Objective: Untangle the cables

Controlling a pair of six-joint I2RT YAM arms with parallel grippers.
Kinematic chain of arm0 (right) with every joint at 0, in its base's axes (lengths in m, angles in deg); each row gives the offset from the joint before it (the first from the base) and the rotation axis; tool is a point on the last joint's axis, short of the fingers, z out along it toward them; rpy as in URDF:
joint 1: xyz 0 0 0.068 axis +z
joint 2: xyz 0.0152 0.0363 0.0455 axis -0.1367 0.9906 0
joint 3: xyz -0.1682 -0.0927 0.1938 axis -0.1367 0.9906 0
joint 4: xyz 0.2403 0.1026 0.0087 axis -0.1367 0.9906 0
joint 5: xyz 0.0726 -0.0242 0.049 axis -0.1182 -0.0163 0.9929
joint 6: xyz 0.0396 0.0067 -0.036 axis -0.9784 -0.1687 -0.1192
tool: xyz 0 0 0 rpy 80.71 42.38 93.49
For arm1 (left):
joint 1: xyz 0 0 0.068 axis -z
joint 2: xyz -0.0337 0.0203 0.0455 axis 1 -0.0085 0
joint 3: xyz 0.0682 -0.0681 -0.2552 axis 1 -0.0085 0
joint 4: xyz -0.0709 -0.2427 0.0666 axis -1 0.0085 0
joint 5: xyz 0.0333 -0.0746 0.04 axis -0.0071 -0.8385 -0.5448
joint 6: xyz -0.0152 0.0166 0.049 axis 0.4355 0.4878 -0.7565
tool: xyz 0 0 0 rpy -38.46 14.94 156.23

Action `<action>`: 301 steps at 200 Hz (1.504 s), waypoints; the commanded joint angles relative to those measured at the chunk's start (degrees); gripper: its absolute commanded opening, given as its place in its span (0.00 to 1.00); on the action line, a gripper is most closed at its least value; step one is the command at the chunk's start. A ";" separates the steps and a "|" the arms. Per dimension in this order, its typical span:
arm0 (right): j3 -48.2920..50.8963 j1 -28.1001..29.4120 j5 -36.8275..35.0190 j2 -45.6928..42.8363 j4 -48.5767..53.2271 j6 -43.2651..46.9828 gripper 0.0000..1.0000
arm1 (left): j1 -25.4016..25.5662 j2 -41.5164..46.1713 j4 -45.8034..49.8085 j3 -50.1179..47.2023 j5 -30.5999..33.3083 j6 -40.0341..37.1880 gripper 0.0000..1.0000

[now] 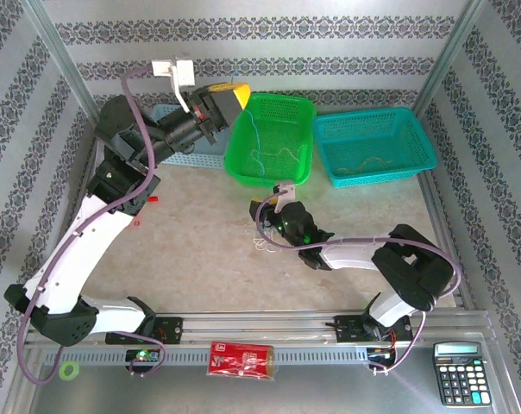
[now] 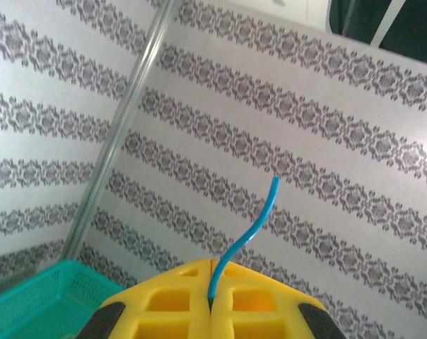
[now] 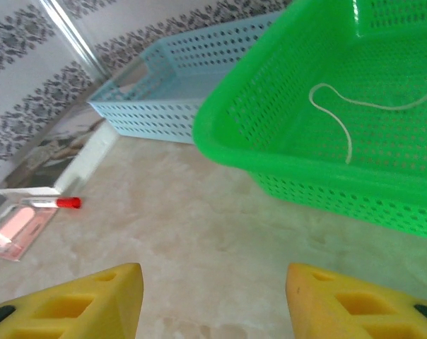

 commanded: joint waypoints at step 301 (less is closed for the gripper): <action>13.58 0.98 0.83 -7.96 -4.82 -10.73 0.71 | 0.40 -4.62 11.84 18.74 13.76 -15.53 0.00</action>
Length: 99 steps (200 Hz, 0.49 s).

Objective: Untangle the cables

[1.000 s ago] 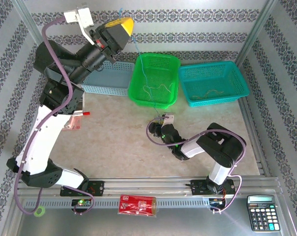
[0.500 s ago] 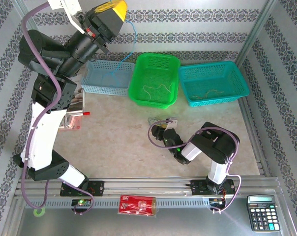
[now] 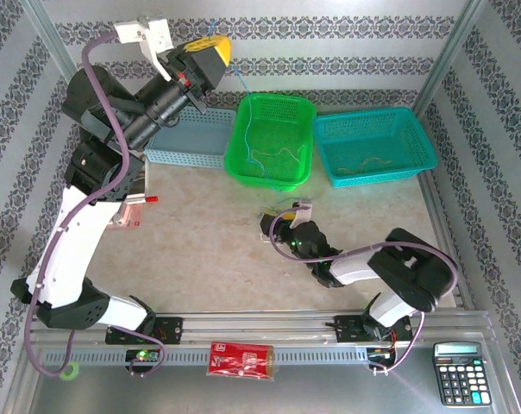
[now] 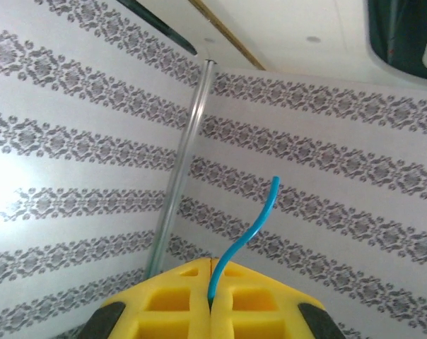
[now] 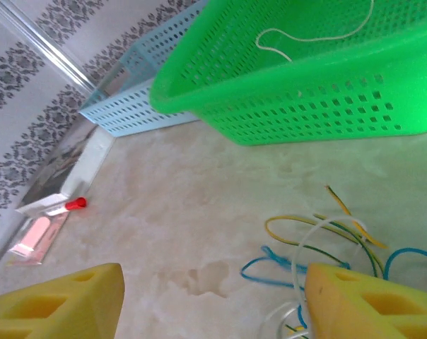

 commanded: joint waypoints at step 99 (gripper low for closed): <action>3.45 0.08 -0.80 -32.24 33.19 4.14 0.74 | -3.46 -2.06 -0.86 -1.87 13.33 -14.76 0.00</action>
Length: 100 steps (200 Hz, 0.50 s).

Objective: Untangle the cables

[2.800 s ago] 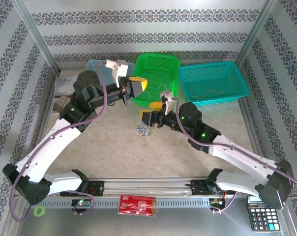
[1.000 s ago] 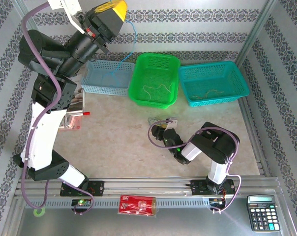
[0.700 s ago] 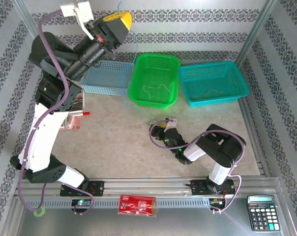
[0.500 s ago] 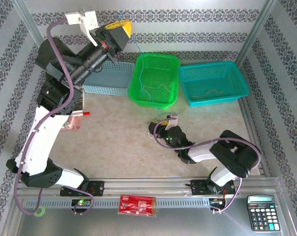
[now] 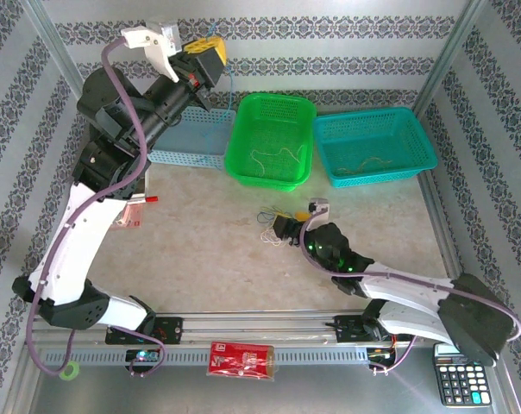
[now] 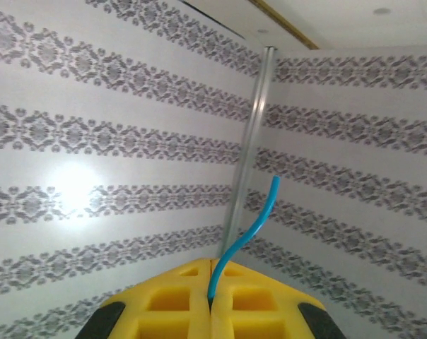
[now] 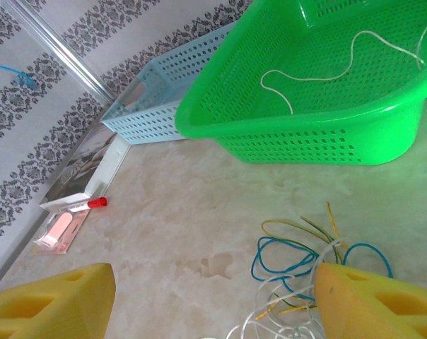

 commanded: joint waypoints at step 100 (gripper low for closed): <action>-5.43 -4.98 10.57 -21.01 31.65 3.91 0.76 | -15.70 -10.81 -6.80 0.49 5.61 -6.58 0.00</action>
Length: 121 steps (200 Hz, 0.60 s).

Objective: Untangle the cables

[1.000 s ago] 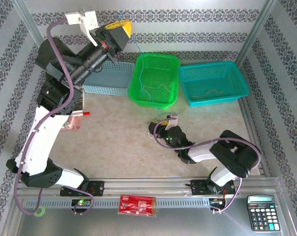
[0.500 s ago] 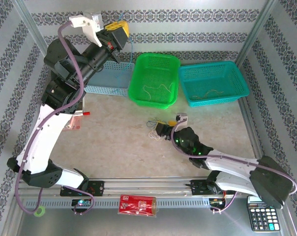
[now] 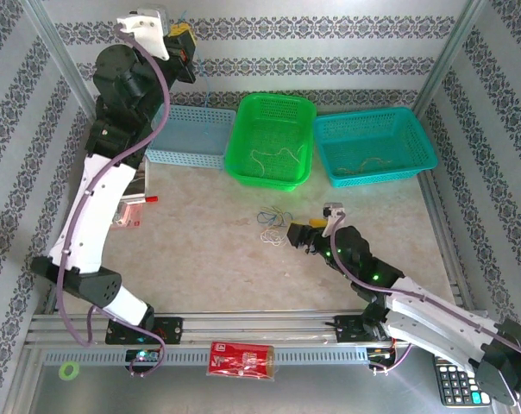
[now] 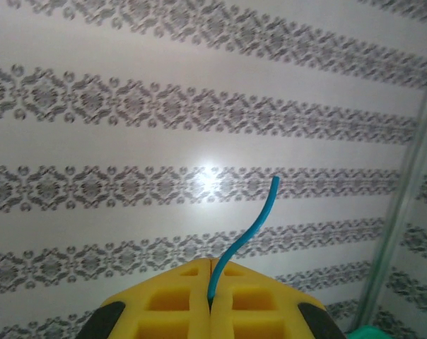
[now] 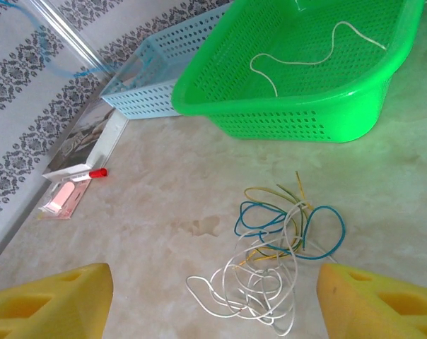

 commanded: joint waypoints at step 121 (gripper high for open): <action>-10.47 -13.06 19.25 5.47 9.68 5.58 0.78 | -11.95 -31.00 -6.36 17.83 -1.14 0.80 0.00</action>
